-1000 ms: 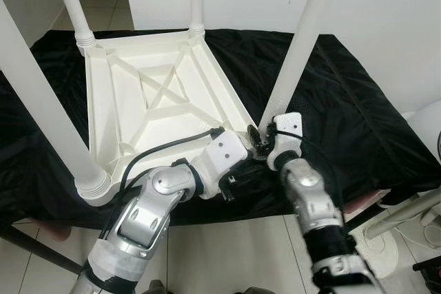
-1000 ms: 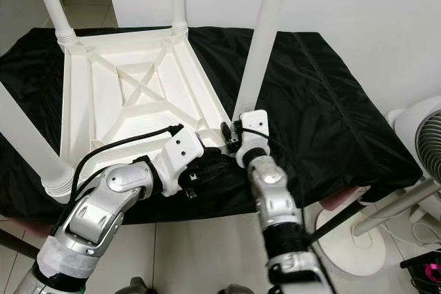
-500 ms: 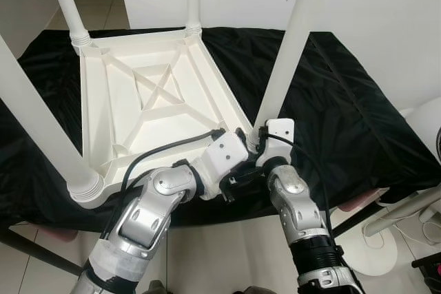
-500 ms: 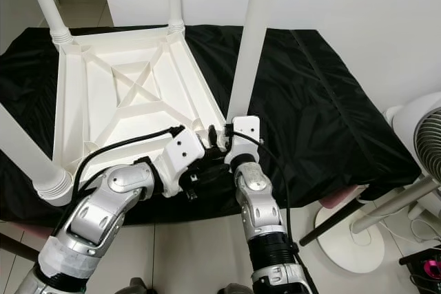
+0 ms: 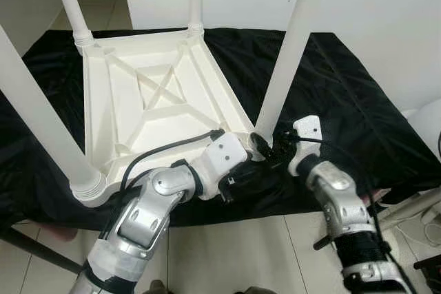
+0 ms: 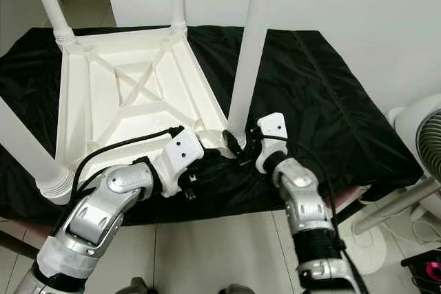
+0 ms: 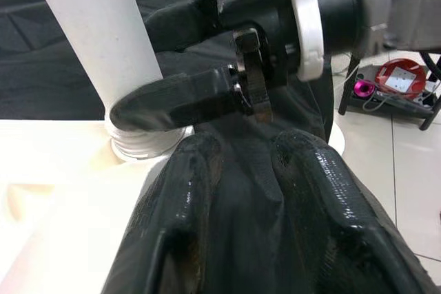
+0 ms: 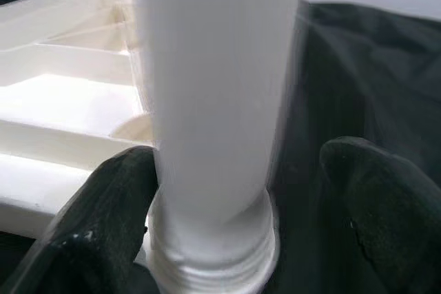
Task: Building children table
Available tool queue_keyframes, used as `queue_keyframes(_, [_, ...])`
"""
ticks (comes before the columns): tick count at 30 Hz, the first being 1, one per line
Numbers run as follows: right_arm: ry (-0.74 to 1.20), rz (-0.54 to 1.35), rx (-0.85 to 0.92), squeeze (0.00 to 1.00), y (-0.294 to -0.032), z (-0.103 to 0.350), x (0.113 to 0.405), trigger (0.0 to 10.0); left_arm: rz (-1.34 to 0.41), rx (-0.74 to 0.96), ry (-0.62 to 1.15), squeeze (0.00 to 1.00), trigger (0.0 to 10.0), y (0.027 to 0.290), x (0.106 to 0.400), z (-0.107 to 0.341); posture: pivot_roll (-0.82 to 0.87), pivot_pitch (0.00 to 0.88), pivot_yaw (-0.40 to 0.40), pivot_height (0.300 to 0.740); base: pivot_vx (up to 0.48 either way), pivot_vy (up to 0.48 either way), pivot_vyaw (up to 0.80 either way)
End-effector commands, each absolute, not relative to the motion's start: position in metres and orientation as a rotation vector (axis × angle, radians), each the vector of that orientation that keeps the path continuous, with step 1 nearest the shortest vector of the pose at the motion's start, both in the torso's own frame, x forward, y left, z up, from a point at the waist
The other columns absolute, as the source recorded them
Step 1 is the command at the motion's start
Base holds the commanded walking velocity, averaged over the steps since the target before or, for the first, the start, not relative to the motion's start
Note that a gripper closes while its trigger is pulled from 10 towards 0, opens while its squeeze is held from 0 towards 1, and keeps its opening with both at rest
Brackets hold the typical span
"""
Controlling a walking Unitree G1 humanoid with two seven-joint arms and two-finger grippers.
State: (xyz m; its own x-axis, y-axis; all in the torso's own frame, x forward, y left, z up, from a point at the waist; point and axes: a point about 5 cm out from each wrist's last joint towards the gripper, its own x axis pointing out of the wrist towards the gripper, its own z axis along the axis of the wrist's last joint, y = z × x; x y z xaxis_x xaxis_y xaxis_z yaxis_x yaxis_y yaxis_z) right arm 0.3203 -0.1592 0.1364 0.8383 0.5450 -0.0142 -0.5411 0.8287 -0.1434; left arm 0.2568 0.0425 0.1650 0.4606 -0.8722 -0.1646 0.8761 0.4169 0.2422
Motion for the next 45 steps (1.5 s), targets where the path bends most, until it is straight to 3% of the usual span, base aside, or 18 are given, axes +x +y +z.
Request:
queue_keyframes(1, [-0.023, 0.658, -0.175, 0.00, -0.161, 0.139, 0.327, 10.0, -1.036, 0.316, 0.007, 0.00, 10.0, 0.043, 0.261, 0.165, -0.09, 0.003, -0.011, 0.740, 0.000, 0.000, 0.00])
queue_keyframes(8, [0.023, 0.765, -0.229, 0.00, -0.158, 0.141, 0.343, 10.0, -1.031, 0.321, 0.001, 0.00, 10.0, 0.043, 0.263, 0.167, -0.08, 0.000, -0.008, 0.740, 0.000, 0.000, 0.00])
queue_keyframes(9, [0.035, 0.777, -0.236, 0.00, -0.157, 0.138, 0.345, 7.5, -1.030, 0.322, 0.001, 0.00, 10.0, 0.043, 0.263, 0.167, -0.07, 0.000, -0.010, 0.740, 0.000, 0.000, 0.00])
queue_keyframes(10, [0.044, 0.787, -0.240, 0.00, -0.155, 0.137, 0.346, 7.5, -1.029, 0.323, 0.000, 0.00, 10.0, 0.043, 0.263, 0.167, -0.07, 0.000, -0.011, 0.740, 0.000, 0.000, 0.00])
queue_keyframes(11, [0.050, 0.792, -0.242, 0.00, -0.155, 0.136, 0.347, 4.8, -1.029, 0.323, 0.000, 0.00, 10.0, 0.043, 0.263, 0.167, -0.07, 0.000, -0.011, 0.740, 0.000, 0.000, 0.00])
queue_keyframes(13, [0.062, 0.816, -0.248, 0.00, -0.153, 0.132, 0.347, 4.5, -1.025, 0.323, 0.000, 0.00, 10.0, 0.044, 0.263, 0.167, -0.07, 0.000, -0.011, 0.740, 0.000, 0.000, 0.00])
queue_keyframes(14, [0.070, 0.823, -0.252, 0.00, -0.152, 0.130, 0.347, 0.8, -1.023, 0.323, 0.000, 0.00, 10.0, 0.044, 0.263, 0.167, -0.06, 0.000, -0.013, 0.740, 0.000, 0.000, 0.00])
queue_keyframes(17, [0.081, 0.831, -0.254, 0.00, -0.153, 0.127, 0.348, 0.0, -1.019, 0.324, -0.001, 0.00, 10.0, 0.045, 0.263, 0.167, -0.06, 0.000, -0.016, 0.740, 0.000, 0.000, 0.00])
queue_keyframes(26, [0.096, 0.835, -0.224, 0.00, -0.161, 0.121, 0.347, 0.0, -1.014, 0.325, 0.000, 0.00, 10.0, 0.046, 0.263, 0.167, -0.06, 0.000, -0.016, 0.740, 0.000, 0.000, 0.00])
queue_keyframes(27, [0.100, 0.820, -0.220, 0.00, -0.162, 0.119, 0.347, 3.5, -1.015, 0.326, 0.000, 0.00, 10.0, 0.046, 0.263, 0.167, -0.06, 0.001, -0.015, 0.740, 0.000, 0.000, 0.00])
queue_keyframes(28, [0.101, 0.796, -0.195, 0.00, -0.164, 0.118, 0.347, 10.0, -1.016, 0.325, -0.001, 0.00, 10.0, 0.046, 0.263, 0.167, -0.06, 0.001, -0.015, 0.740, 0.000, 0.000, 0.00])
queue_keyframes(39, [0.145, 0.510, -0.125, 0.00, -0.162, 0.105, 0.347, 10.0, -1.028, 0.309, -0.005, 0.00, 10.0, 0.042, 0.261, 0.167, -0.08, 0.010, -0.024, 0.740, 0.000, 0.000, 0.00])
queue_keyframes(45, [0.150, 0.317, -0.037, 0.00, -0.145, 0.100, 0.340, 10.0, -1.030, 0.300, -0.001, 0.00, 10.0, 0.042, 0.259, 0.166, -0.08, 0.018, -0.026, 0.740, 0.000, 0.000, 0.00])
